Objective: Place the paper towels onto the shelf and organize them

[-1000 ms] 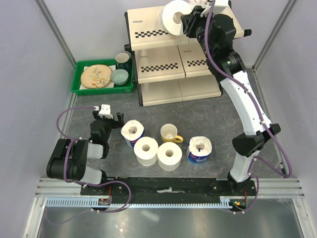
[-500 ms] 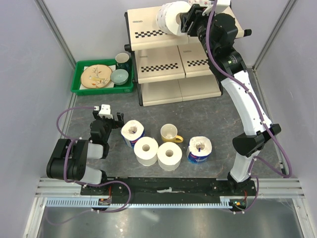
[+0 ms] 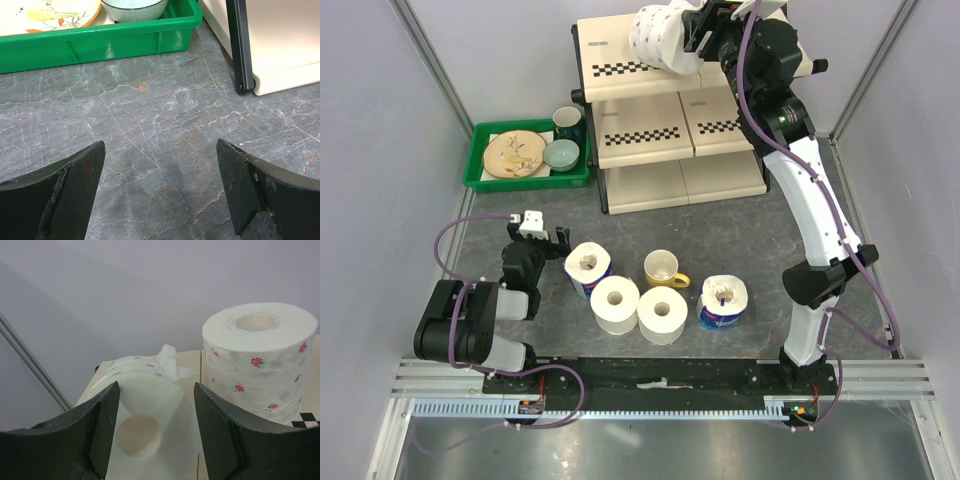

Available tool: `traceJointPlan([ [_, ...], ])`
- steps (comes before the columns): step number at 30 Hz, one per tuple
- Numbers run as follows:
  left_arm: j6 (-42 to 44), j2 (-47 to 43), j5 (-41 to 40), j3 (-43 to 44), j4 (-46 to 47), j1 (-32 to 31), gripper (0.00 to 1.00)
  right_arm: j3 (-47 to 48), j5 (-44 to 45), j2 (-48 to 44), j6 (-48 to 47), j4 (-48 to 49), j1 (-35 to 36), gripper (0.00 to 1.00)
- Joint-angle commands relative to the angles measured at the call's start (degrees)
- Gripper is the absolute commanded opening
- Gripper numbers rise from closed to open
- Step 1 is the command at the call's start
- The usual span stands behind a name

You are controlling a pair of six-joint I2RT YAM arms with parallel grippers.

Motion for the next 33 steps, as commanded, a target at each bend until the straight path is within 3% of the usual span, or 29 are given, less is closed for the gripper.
traceJointPlan([
  [1,1.2,-0.4,0.6,0.6,2.2,0.0,1.00,1.3,-1.1,1.3,0.6,0.8,-0.2,0.69],
  [11,1.2,-0.4,0.7,0.5,2.2,0.0,1.00,0.3,-1.9,1.4,0.8,0.6,-0.3,0.70],
  [26,1.2,-0.4,0.6,0.5,2.2,0.0,1.00,-18.2,-3.0,-8.7,-1.5,6.6,-0.2,0.72],
  [33,1.2,-0.5,0.7,0.5,2.3,0.0,1.00,-17.2,-3.0,-7.3,-1.4,6.8,-0.5,0.72],
])
